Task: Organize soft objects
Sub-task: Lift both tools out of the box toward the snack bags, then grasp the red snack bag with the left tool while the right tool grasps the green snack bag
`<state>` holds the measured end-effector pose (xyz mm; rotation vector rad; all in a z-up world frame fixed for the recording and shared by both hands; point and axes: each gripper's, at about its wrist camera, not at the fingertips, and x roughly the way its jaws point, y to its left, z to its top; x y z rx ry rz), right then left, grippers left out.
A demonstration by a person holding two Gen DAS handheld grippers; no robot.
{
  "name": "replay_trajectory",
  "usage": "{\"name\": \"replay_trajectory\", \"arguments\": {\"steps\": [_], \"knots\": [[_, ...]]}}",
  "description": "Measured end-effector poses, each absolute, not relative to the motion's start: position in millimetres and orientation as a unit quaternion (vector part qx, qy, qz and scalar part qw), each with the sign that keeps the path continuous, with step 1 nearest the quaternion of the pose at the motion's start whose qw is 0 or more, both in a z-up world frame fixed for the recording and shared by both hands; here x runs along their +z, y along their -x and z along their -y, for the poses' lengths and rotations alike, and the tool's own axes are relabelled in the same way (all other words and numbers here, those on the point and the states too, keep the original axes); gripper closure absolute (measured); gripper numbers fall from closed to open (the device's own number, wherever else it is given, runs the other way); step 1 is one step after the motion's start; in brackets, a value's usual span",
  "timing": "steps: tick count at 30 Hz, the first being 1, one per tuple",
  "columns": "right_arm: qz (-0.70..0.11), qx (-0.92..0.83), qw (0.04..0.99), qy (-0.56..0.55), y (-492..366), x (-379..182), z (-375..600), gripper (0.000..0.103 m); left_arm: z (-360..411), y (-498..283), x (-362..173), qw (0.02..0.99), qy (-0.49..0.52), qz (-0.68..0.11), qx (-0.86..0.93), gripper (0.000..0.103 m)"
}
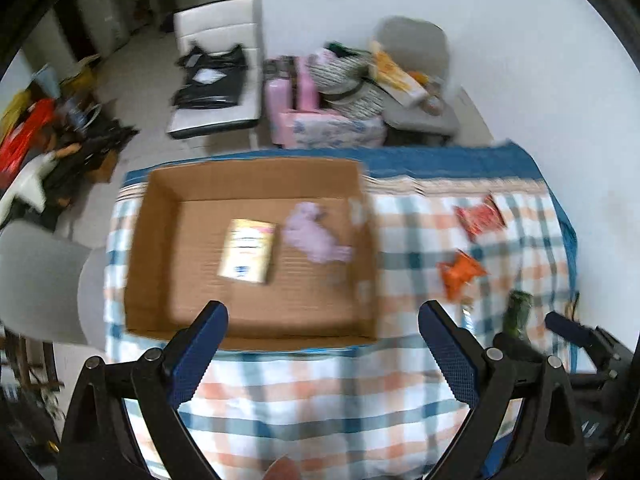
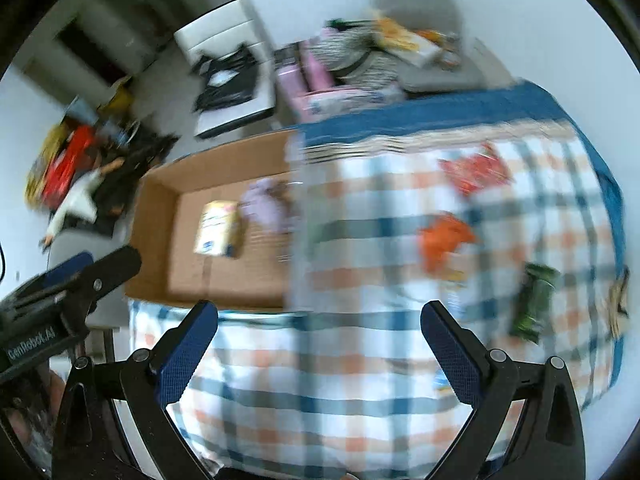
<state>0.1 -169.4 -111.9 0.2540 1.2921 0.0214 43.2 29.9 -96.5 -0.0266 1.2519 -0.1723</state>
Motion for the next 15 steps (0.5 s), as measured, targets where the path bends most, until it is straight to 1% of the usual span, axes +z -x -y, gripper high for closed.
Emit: {"name": "replay_trajectory", "arguments": {"steps": [3, 7, 12, 15], "knots": [[-0.604, -0.042, 0.782, -0.145, 8, -125, 235, 0.0, 20, -52, -114, 0.792, -0.003, -0.601, -0.11, 0.005], [-0.616, -0.122, 0.757, -0.182, 19, -164, 330, 0.0, 102, -74, -147, 0.772, -0.064, -0.617, -0.14, 0.005], [-0.654, -0.167, 0.697, -0.241, 25, -249, 421, 0.0, 205, -115, -198, 0.747, -0.174, -0.619, -0.169, 0.005], [-0.673, -0.173, 0.671, -0.26, 26, -287, 442, 0.0, 258, -138, -229, 0.73, -0.234, -0.614, -0.188, 0.005]]}}
